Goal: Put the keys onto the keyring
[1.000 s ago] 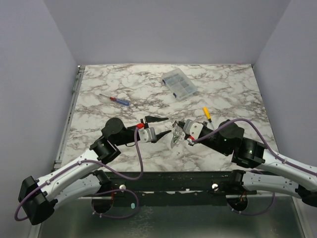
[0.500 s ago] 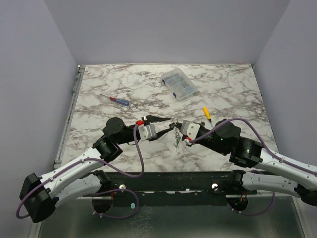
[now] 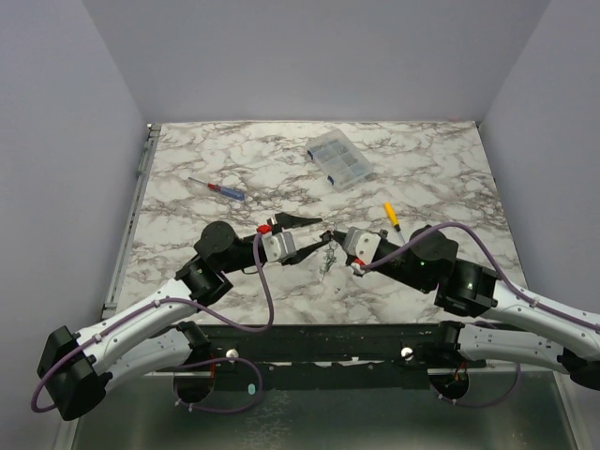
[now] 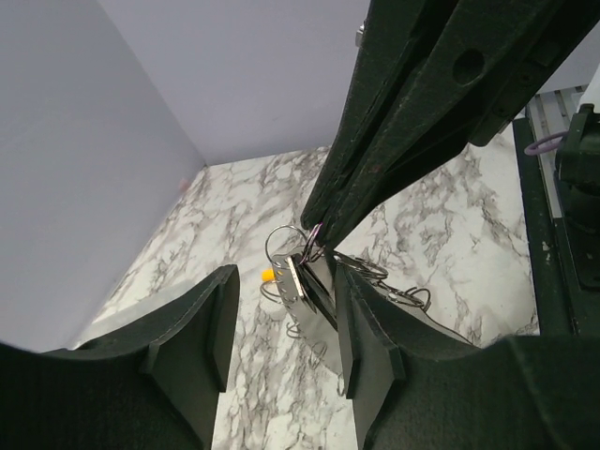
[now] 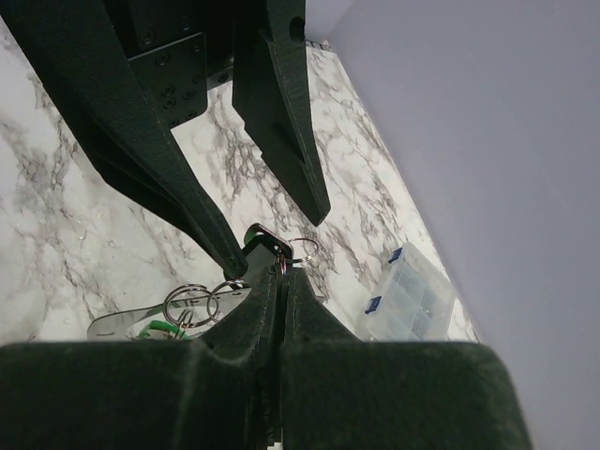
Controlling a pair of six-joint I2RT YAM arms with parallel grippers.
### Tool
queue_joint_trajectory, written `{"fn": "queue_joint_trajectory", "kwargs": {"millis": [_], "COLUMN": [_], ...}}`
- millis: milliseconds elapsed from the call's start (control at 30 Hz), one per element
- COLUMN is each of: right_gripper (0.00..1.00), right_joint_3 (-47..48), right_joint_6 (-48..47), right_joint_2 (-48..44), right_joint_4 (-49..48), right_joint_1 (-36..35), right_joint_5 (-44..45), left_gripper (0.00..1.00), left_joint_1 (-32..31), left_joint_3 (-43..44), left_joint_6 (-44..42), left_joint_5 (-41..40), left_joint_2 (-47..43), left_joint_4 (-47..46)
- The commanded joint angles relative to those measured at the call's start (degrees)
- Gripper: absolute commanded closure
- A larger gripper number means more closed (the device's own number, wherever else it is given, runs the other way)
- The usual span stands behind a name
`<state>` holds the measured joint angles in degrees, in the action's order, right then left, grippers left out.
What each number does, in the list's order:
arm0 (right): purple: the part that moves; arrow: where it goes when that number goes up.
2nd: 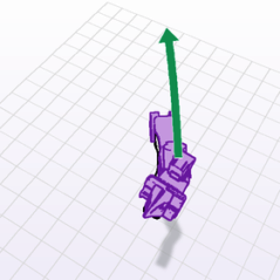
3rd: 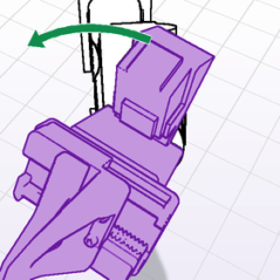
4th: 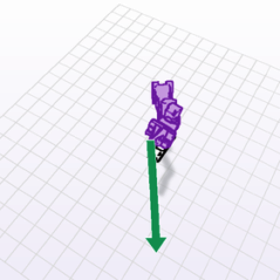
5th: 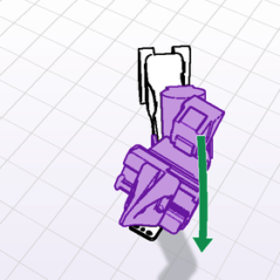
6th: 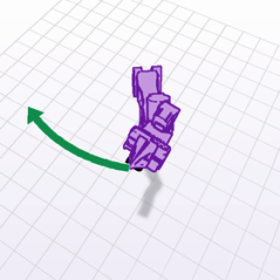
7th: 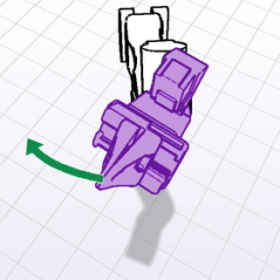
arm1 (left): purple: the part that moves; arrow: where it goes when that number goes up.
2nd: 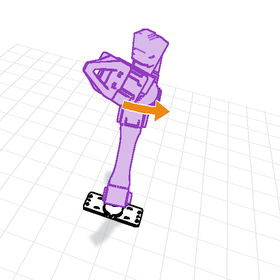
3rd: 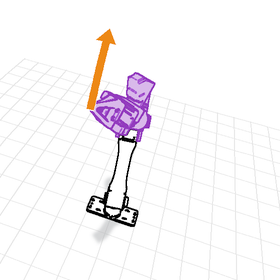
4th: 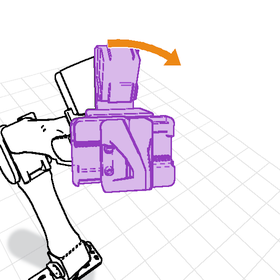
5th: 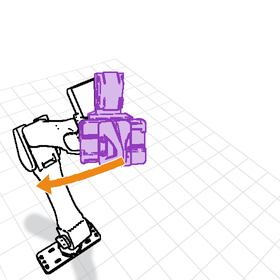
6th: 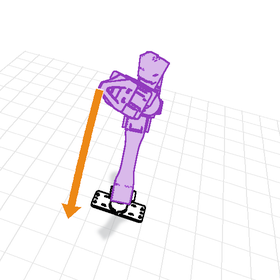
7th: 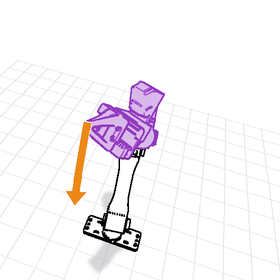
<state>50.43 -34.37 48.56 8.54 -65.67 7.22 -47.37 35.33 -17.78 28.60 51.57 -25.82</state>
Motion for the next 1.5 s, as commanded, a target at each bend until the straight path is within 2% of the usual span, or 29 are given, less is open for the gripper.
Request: {"fn": "queue_joint_trajectory", "kwargs": {"millis": [0,300,333,433,467,800,1133,1467], "right_gripper": [0.99,0.99,0.99,0.99,0.99,0.99,0.99,0.99], "right_joint_3": [0.59,0.93,0.92,0.95,0.83,-0.05,-1.05,-3.63], "right_joint_6": [-0.08,-0.08,-0.01,0.01,-0.04,-0.43,-0.55,3.72], "right_joint_2": [-1.15,-0.58,-0.52,-0.46,-0.49,-2.47,-1.91,-1.33], "right_joint_4": [-3.35,-3.35,-3.39,-3.72,-3.97,-9.46,-14.9,-23.39], "right_joint_1": [-0.17,-0.18,-0.16,-0.2,-0.17,-0.19,-0.17,-0.17], "right_joint_5": [-0.6,-1.51,-1.59,-1.63,-1.3,4.13,5.88,7.71], "left_gripper": [0.49,0.62,0.67,0.98,1.0,1.0,1.0,1.0], "left_joint_1": [-0.23,-0.23,-0.24,-0.23,-0.25,-0.23,-0.31,-0.43], "left_joint_3": [-0.22,0.24,0.33,0.44,0.52,0.61,1.15,1.57], "left_joint_6": [0.85,1.55,1.5,1.36,1.23,-0.53,-0.46,-1.01], "left_joint_5": [-2.55,-3.07,-3.06,-3.29,-3.58,-4.57,-0.33,0.09], "left_joint_2": [0.18,1.42,1.4,1.37,1.3,0.23,1.8,2.12], "left_joint_4": [-1.52,-1.51,-1.51,-1.47,-1.31,0.2,0.95,2.06]}}
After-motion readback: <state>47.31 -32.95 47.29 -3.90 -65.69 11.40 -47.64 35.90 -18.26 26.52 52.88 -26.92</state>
